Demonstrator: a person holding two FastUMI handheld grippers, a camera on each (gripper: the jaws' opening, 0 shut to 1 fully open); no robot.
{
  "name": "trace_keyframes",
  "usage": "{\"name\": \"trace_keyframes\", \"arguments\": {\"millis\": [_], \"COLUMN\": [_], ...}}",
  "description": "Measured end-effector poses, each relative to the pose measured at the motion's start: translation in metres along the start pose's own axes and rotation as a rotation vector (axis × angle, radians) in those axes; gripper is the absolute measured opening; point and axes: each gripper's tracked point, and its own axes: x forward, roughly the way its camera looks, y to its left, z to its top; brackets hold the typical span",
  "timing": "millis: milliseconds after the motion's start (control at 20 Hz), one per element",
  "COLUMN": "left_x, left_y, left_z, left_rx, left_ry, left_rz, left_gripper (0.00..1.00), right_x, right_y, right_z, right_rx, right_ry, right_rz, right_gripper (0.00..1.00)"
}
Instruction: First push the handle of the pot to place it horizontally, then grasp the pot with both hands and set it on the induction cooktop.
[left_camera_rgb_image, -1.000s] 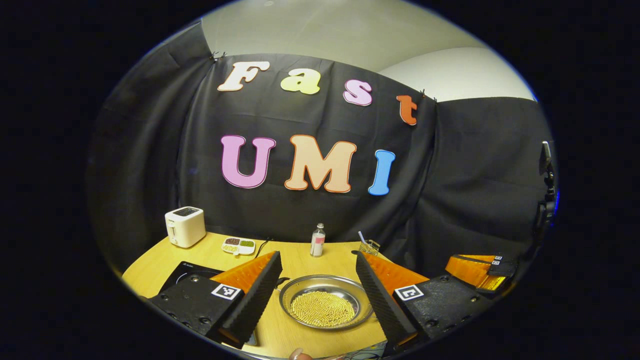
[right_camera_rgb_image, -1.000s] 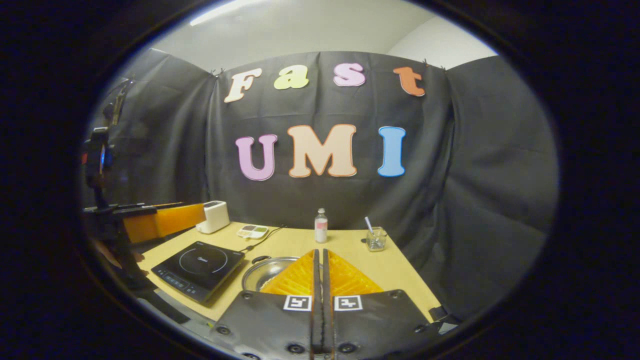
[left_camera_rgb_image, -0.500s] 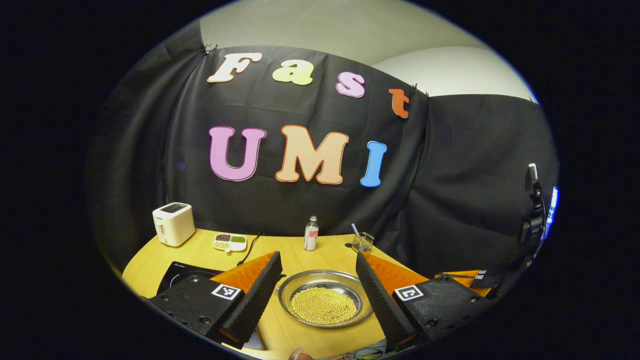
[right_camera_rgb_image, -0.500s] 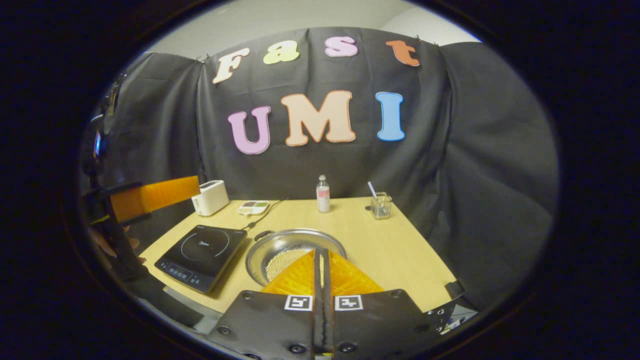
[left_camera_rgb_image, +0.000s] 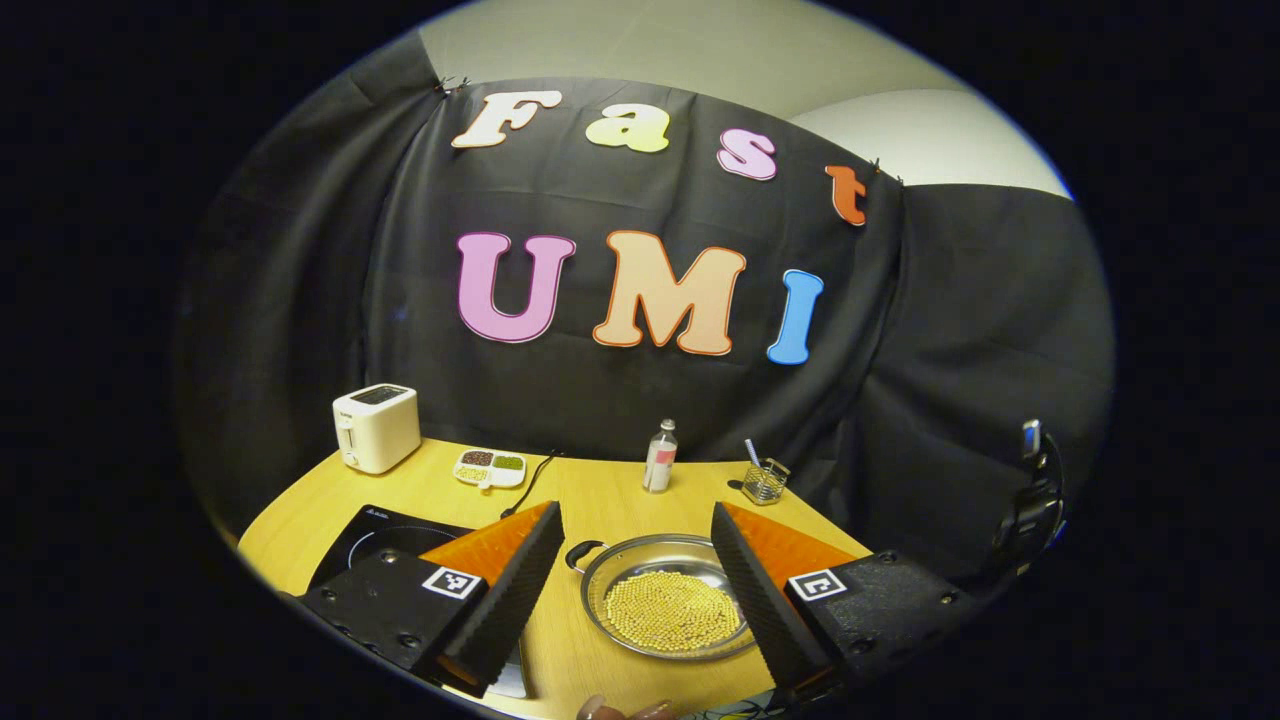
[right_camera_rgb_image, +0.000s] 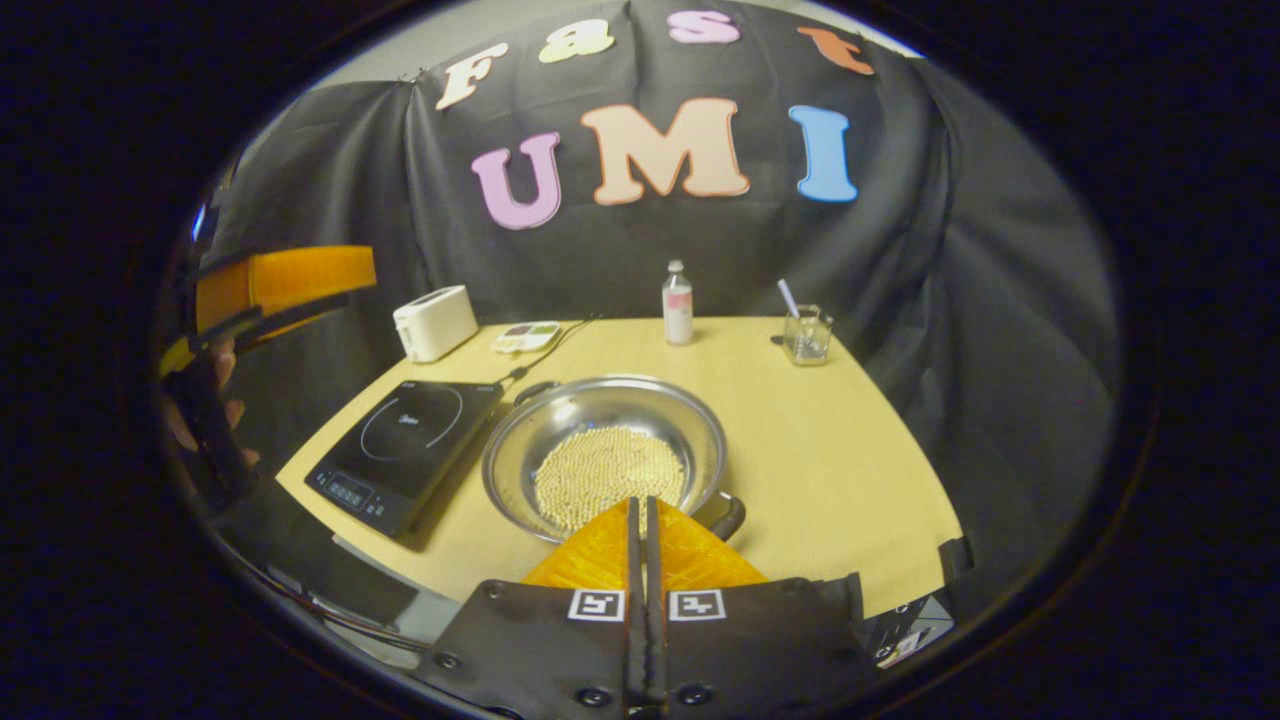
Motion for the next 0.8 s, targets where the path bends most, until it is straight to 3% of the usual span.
{"name": "trace_keyframes", "arguments": {"millis": [500,550,800], "left_x": [0.007,0.005,-0.002], "left_y": [-0.001,-0.001,0.004], "left_z": [0.002,0.003,0.005], "left_rx": [0.027,0.029,0.056], "left_ry": [-0.020,-0.017,-0.019], "left_rz": [0.151,0.162,0.230], "left_gripper": [0.96,0.92,0.96], "right_x": [0.037,0.039,0.048], "right_y": [-0.014,-0.013,-0.008], "right_z": [-0.056,-0.059,-0.073], "right_rx": [-0.029,-0.030,-0.043], "right_ry": [0.194,0.206,0.263], "right_rz": [0.143,0.152,0.211], "right_gripper": [0.00,0.00,0.02]}}
